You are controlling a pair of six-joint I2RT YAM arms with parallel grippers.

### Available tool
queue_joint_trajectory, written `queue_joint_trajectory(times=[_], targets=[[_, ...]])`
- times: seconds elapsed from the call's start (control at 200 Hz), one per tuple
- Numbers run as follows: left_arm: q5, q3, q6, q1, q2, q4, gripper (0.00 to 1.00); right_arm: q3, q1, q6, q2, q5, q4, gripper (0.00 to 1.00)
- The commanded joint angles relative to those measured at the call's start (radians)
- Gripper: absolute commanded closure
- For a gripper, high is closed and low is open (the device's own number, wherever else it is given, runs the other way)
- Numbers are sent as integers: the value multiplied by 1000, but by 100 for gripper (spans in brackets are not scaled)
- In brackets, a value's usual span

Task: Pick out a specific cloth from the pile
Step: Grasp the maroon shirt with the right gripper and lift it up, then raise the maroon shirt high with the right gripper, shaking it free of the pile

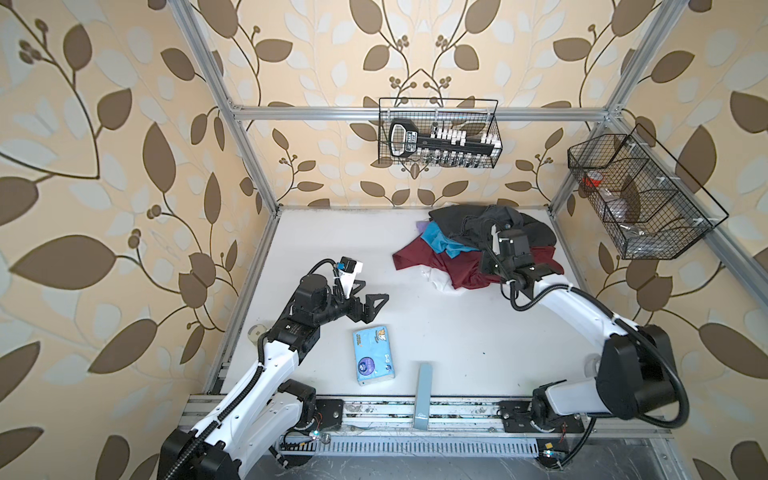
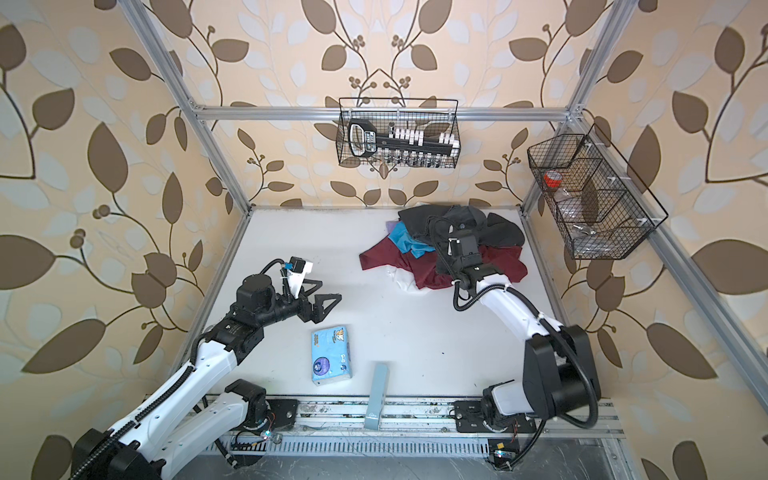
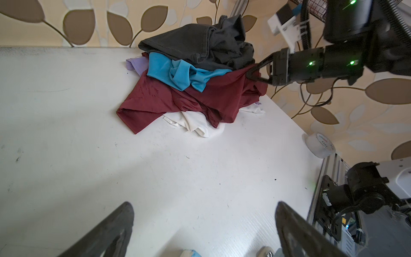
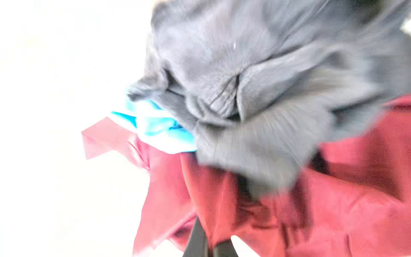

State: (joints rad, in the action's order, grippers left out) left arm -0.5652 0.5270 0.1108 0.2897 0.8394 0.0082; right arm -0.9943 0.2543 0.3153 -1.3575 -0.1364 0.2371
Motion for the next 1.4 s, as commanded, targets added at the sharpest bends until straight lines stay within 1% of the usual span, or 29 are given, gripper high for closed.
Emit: queue_joint_trajectory(times=[0.0, 0.26, 0.59, 0.76, 1.095, 1.24, 1.394], targets=[[13, 22, -14, 14, -22, 5, 1, -61, 10, -36, 93, -60, 60, 100], [25, 24, -11, 26, -34, -3, 1, -190, 14, -74, 240, -115, 156, 100], [47, 26, -14, 42, -47, -10, 1, -341, 34, -78, 336, -94, 182, 100], [57, 28, -12, 45, -48, -13, 1, -438, 34, -73, 330, 22, 153, 100], [73, 24, -14, 51, -51, -13, 1, -678, 36, -93, 251, 117, 91, 100], [75, 24, -17, 52, -53, -13, 1, -830, 36, -81, 199, 196, 56, 100], [77, 23, -17, 52, -49, -11, 1, -1032, 37, -34, 117, 340, 40, 100]])
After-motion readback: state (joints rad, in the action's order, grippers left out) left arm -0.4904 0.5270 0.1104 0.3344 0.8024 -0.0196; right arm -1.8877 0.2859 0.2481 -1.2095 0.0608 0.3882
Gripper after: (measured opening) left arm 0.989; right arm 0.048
